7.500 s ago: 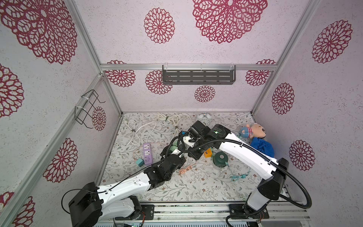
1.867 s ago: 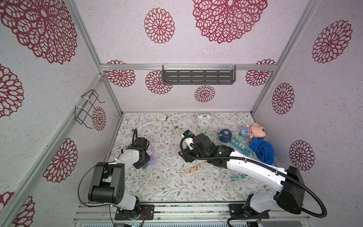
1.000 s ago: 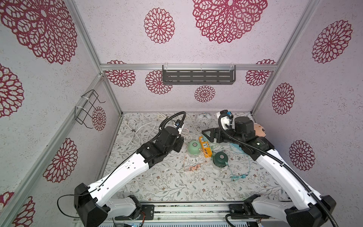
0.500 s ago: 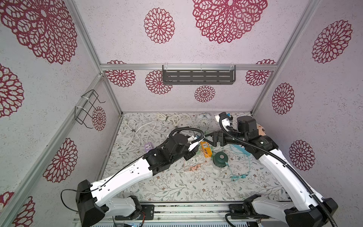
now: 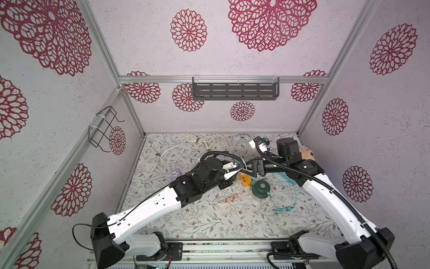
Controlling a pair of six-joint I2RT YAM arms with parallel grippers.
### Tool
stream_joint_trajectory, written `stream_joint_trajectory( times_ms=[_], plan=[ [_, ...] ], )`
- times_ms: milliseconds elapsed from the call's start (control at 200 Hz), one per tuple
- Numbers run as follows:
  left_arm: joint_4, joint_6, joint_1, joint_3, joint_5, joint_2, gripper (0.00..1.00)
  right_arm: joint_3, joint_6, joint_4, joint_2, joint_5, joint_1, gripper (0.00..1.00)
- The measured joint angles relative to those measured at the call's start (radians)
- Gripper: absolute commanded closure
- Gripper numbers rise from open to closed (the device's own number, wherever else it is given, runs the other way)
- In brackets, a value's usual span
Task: Charge the cordless meat grinders
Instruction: Pick up the plug from the center of the board.
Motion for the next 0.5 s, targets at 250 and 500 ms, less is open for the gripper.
stream_joint_trajectory(
  times_ms=[250, 500],
  plan=[
    [-0.016, 0.008, -0.027, 0.037, 0.014, 0.031, 0.74, -0.035, 0.023, 0.033, 0.045, -0.037, 0.005, 0.42],
    [-0.042, 0.01, -0.038, 0.073, 0.042, 0.069, 0.74, -0.049, 0.057, 0.099, 0.069, -0.065, 0.028, 0.53]
  ],
)
